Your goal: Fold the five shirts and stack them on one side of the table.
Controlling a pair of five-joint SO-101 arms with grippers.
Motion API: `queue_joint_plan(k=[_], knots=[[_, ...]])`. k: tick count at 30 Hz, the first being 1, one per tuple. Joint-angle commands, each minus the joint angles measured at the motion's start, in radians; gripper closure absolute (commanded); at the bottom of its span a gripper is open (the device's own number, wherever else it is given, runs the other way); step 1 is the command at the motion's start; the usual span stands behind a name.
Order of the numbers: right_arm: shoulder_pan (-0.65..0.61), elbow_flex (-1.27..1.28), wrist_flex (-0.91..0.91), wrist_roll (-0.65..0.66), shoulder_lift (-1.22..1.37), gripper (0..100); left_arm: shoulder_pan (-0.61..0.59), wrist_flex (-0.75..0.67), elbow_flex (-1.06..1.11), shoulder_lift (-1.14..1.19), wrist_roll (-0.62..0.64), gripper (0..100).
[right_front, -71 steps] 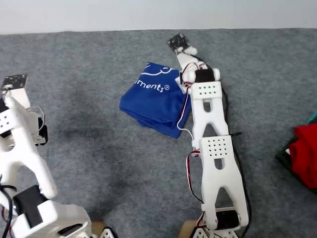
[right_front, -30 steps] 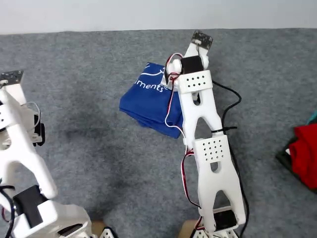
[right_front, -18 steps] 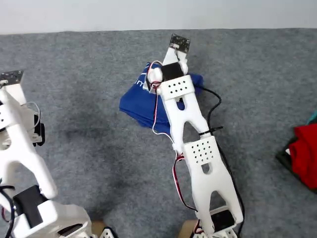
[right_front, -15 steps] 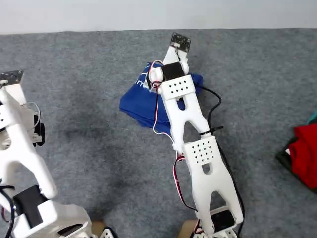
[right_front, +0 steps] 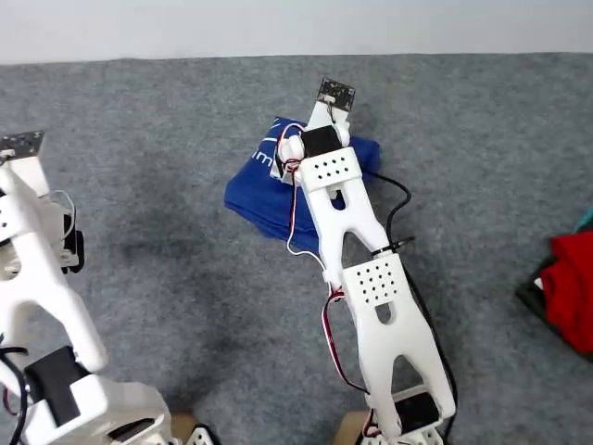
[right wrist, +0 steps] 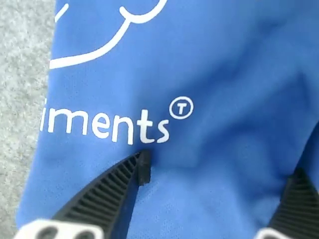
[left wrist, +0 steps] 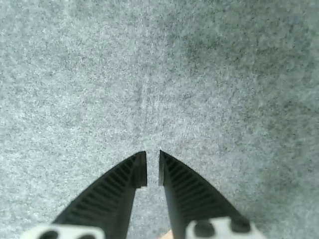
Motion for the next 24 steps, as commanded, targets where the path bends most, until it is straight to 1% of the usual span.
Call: queue_joint_plan(k=[1, 5, 9, 20, 24], knots=[[0.007, -0.071, 0.047, -0.009, -0.019, 59.2, 0.000, -0.014, -0.039, -0.034, -0.005, 95], [0.015, -0.143, 0.142, -0.006, -0.013, 59.2, 0.000, -0.011, -0.039, -0.034, -0.048, 95], [0.015, -0.207, 0.220, -0.005, -0.015, 59.2, -0.002, -0.011, -0.039, -0.034, -0.051, 95], [0.031, -0.232, 0.219, -0.005, 0.033, 59.2, 0.000, -0.012, -0.039, -0.034, -0.049, 95], [0.058, -0.229, 0.174, -0.005, 0.085, 59.2, 0.000, -0.014, -0.038, -0.034, -0.049, 95]])
